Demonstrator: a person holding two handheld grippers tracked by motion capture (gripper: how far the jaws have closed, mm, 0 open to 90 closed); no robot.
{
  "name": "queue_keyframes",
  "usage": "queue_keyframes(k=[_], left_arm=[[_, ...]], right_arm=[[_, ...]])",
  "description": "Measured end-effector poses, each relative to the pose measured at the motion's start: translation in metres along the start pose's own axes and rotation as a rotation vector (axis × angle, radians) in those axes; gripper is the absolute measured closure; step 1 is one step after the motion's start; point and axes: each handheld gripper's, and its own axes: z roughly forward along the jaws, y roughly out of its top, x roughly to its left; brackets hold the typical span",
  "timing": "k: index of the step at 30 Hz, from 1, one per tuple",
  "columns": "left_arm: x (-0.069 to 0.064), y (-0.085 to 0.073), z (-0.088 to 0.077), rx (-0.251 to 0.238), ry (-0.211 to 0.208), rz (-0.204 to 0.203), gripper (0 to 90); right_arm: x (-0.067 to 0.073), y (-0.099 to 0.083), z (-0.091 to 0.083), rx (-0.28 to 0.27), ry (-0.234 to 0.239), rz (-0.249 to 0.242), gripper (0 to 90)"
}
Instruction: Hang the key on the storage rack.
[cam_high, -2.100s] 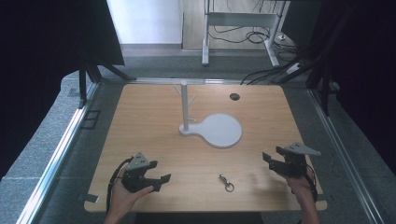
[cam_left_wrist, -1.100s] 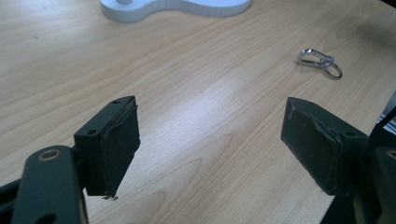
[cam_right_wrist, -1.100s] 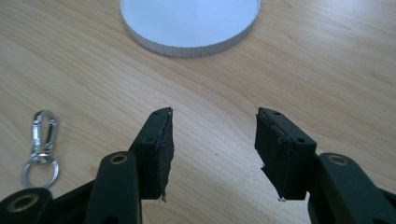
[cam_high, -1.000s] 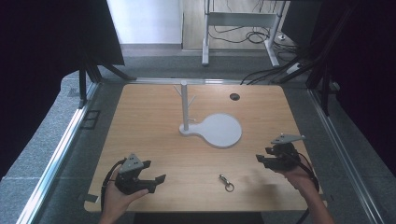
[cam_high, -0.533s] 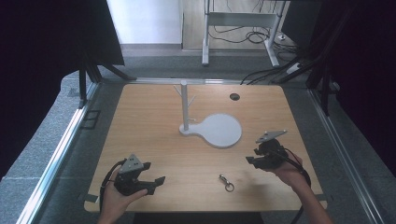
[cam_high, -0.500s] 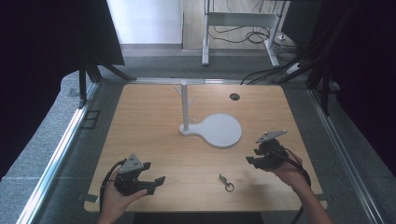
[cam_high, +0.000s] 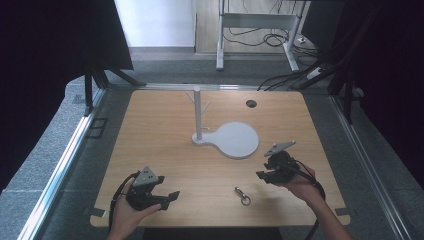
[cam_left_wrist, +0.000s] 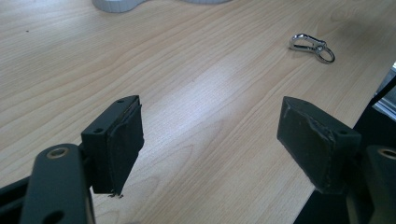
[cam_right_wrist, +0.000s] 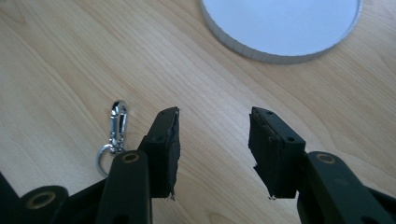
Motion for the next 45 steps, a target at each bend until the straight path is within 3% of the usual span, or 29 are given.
queue_keyframes(k=[16, 38, 45], left_arm=[[-0.001, 0.0, 0.001, 0.003, -0.012, 0.006, 23.1], [0.004, -0.003, 0.005, 0.018, -0.008, -0.004, 23.3], [0.003, -0.003, 0.006, 0.021, -0.009, 0.0, 23.3]], right_arm=[[0.04, 0.013, 0.031, 0.148, 0.077, -0.108, 59.6], [0.052, 0.01, 0.057, 0.226, 0.145, -0.1, 65.8], [0.053, 0.008, 0.059, 0.237, 0.131, -0.072, 68.0]])
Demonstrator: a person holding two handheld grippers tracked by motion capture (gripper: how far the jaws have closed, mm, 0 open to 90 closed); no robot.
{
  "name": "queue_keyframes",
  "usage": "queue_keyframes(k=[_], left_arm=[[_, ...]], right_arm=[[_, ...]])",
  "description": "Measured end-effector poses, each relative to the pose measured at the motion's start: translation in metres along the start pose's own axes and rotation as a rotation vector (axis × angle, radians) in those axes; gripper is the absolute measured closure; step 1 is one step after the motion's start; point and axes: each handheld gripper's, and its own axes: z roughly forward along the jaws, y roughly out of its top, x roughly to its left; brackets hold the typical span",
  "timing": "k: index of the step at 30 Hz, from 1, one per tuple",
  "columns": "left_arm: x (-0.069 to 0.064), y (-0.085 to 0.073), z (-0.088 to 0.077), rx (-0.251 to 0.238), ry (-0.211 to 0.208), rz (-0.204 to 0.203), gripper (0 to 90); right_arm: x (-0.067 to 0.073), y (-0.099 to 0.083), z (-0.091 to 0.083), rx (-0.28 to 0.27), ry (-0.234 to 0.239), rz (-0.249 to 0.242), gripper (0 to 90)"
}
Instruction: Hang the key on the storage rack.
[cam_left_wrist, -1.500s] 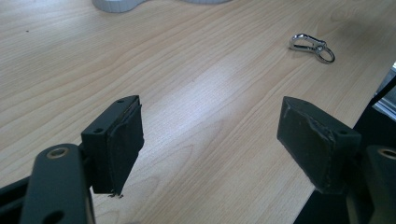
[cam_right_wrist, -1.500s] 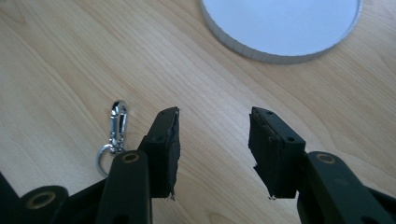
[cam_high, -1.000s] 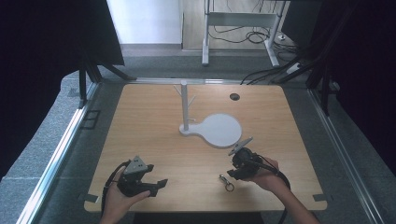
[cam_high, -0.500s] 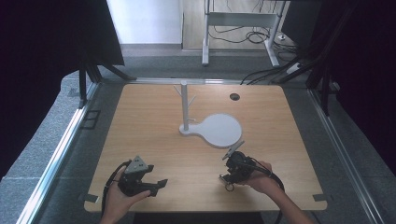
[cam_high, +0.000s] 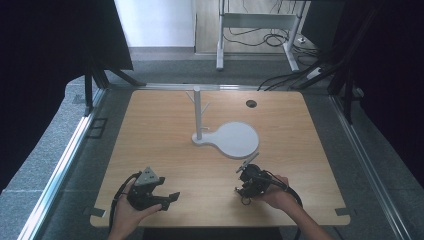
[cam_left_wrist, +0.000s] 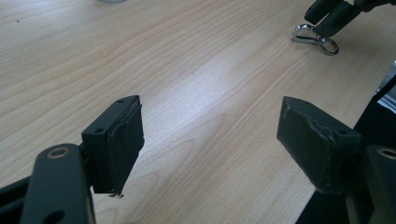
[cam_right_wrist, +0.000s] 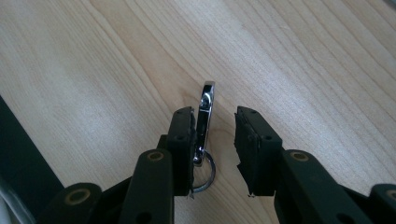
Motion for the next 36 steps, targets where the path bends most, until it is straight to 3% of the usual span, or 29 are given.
queue_keyframes(k=[23, 30, 36], left_arm=[[0.001, 0.0, 0.0, 0.006, 0.0, 0.001, 23.4], [0.001, -0.001, 0.001, 0.01, 0.0, 0.0, 23.5], [0.004, -0.001, -0.001, 0.009, 0.006, -0.006, 23.5]], right_arm=[[0.01, -0.002, 0.011, 0.072, -0.061, -0.037, 69.9], [0.009, -0.002, 0.011, 0.084, -0.047, -0.035, 83.4], [0.009, -0.001, 0.011, 0.096, -0.048, -0.042, 84.4]])
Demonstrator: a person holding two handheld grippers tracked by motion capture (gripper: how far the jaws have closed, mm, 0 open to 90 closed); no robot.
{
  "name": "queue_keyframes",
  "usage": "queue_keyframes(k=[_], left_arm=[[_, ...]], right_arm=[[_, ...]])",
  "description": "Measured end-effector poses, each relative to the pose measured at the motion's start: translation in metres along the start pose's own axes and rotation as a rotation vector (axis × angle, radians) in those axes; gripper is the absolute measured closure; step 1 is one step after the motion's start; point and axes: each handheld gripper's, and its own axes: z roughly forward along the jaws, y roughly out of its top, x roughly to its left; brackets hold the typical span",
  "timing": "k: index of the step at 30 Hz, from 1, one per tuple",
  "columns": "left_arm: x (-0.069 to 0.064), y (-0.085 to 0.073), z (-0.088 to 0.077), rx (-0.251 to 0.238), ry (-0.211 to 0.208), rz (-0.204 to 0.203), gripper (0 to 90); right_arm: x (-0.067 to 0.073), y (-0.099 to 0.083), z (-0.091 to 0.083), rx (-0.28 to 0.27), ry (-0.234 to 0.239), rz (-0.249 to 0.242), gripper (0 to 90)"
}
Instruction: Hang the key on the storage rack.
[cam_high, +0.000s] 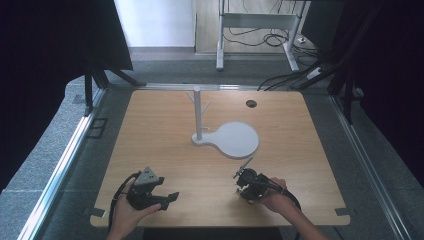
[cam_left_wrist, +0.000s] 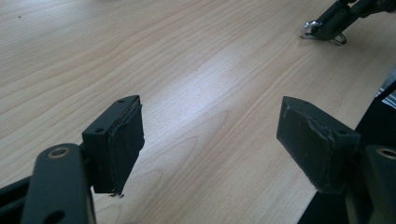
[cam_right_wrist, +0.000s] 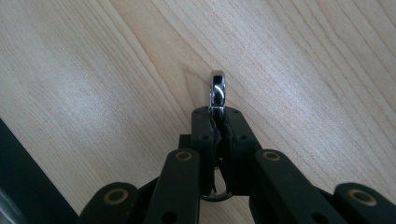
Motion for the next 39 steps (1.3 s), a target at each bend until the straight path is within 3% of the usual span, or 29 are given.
queue_keyframes(k=[8, 29, 39], left_arm=[[0.004, -0.001, -0.003, -0.007, 0.008, -0.01, 23.6], [0.001, -0.001, 0.002, 0.013, 0.005, -0.002, 23.7], [0.002, -0.001, 0.003, 0.018, 0.004, -0.005, 23.7]], right_arm=[[-0.002, 0.003, -0.005, -0.018, -0.002, -0.01, 84.5], [-0.019, 0.029, -0.047, -0.202, -0.028, 0.01, 84.5], [-0.024, 0.044, -0.052, -0.236, -0.03, 0.011, 84.5]])
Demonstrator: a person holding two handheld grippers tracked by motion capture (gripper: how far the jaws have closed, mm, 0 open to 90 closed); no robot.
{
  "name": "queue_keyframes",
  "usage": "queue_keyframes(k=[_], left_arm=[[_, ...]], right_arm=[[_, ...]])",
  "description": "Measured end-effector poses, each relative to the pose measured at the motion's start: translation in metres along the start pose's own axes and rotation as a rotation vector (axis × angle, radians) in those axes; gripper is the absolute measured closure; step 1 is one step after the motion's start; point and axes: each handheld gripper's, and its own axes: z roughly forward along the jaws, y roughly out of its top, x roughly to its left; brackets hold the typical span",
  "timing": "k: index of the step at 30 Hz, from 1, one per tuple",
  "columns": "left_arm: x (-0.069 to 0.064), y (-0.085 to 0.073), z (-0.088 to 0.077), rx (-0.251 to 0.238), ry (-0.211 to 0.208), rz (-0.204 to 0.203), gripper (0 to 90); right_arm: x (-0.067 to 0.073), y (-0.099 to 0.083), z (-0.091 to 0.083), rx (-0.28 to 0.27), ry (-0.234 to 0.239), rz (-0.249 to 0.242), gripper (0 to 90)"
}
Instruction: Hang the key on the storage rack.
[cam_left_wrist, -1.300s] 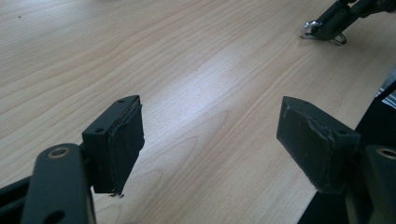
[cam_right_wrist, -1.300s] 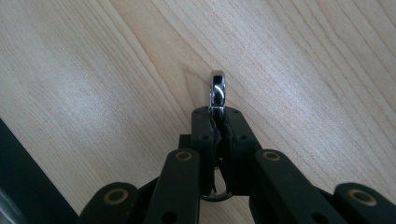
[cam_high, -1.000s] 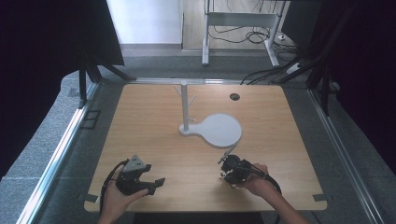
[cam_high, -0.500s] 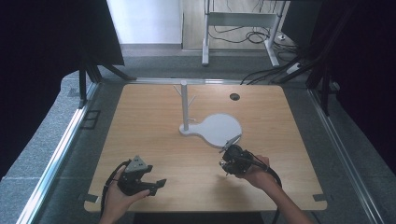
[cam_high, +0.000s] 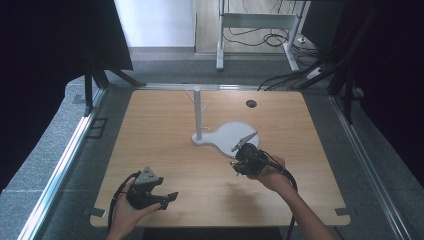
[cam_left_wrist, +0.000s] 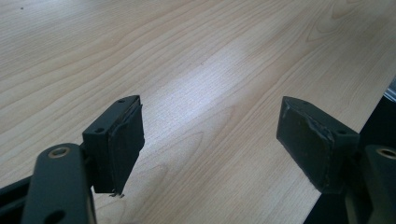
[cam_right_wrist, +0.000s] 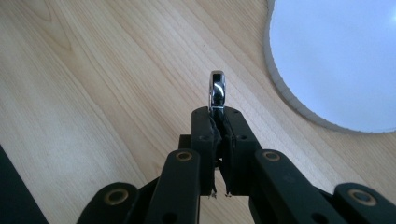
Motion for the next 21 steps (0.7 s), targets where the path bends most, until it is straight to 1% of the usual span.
queue_keyframes(k=[8, 13, 21], left_arm=[[-0.001, 0.0, 0.0, 0.005, -0.002, 0.003, 23.7], [-0.001, 0.0, 0.001, 0.006, -0.004, 0.004, 23.7], [-0.001, 0.0, 0.0, 0.004, -0.003, 0.004, 23.7]], right_arm=[[-0.001, 0.007, 0.002, -0.003, -0.003, 0.0, 84.5], [-0.004, 0.012, 0.002, -0.011, -0.001, 0.004, 84.5], [-0.011, 0.022, 0.001, -0.016, -0.016, 0.016, 84.5]])
